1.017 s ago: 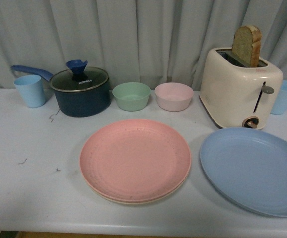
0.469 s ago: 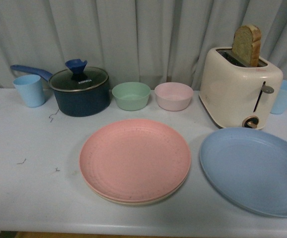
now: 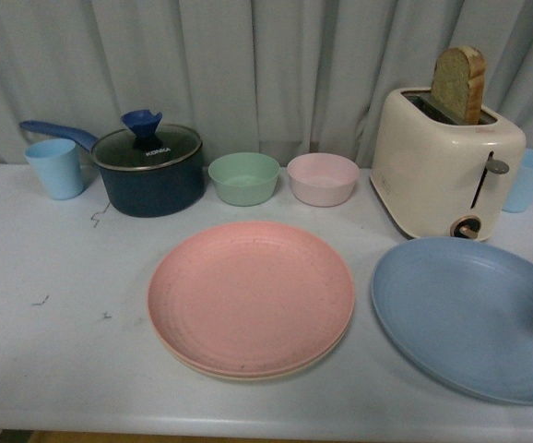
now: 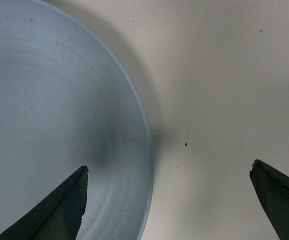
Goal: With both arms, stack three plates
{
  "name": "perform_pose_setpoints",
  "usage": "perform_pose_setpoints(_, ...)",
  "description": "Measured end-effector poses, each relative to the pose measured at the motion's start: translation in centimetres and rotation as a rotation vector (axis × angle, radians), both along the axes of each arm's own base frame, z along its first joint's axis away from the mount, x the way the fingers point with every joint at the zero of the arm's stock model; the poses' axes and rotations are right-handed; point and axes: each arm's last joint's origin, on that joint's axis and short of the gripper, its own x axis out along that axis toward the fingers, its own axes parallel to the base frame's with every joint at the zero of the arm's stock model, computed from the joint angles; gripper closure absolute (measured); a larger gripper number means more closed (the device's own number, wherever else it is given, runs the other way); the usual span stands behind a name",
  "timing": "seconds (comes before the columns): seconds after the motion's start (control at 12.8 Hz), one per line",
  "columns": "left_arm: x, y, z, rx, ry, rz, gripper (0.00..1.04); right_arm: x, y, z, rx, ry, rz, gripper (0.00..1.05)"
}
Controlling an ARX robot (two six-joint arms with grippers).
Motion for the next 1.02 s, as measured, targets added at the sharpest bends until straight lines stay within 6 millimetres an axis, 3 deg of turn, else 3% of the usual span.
perform_pose_setpoints(0.08, 0.0, 0.0, 0.0, 0.0, 0.0, 0.0, 0.07, 0.6, -0.1, -0.7, -0.001, 0.01, -0.013, 0.1)
perform_pose_setpoints(0.47, 0.0, 0.0, 0.0, 0.0, 0.0, 0.0, 0.07, 1.2, 0.2, -2.4, -0.003, 0.027, -0.024, 0.76)
perform_pose_setpoints(0.63, 0.0, 0.0, 0.0, 0.0, 0.0, 0.0, 0.07, 0.7, -0.1, -2.4, 0.0, 0.017, -0.033, 0.97)
perform_pose_setpoints(0.7, 0.0, 0.0, 0.0, 0.0, 0.0, 0.0, 0.07, 0.3, -0.4, -2.0, 0.022, 0.002, -0.032, 1.02)
perform_pose_setpoints(0.78, 0.0, 0.0, 0.0, 0.0, 0.0, 0.0, 0.07, -2.1, -1.6, -0.5, 0.042, -0.016, -0.071, 1.02)
perform_pose_setpoints(0.86, 0.0, 0.0, 0.0, 0.0, 0.0, 0.0, 0.07, -9.7, -2.7, 7.0, 0.08, -0.134, -0.09, 1.02)
perform_pose_setpoints(0.94, 0.0, 0.0, 0.0, 0.0, 0.0, 0.0, 0.07, -11.3, 0.8, 14.3, 0.199, -0.396, 0.023, 1.02)
perform_pose_setpoints(1.02, 0.0, 0.0, 0.0, 0.0, 0.0, 0.0, 0.07, -10.3, 2.2, 15.3, 0.235, -0.45, 0.055, 1.02)
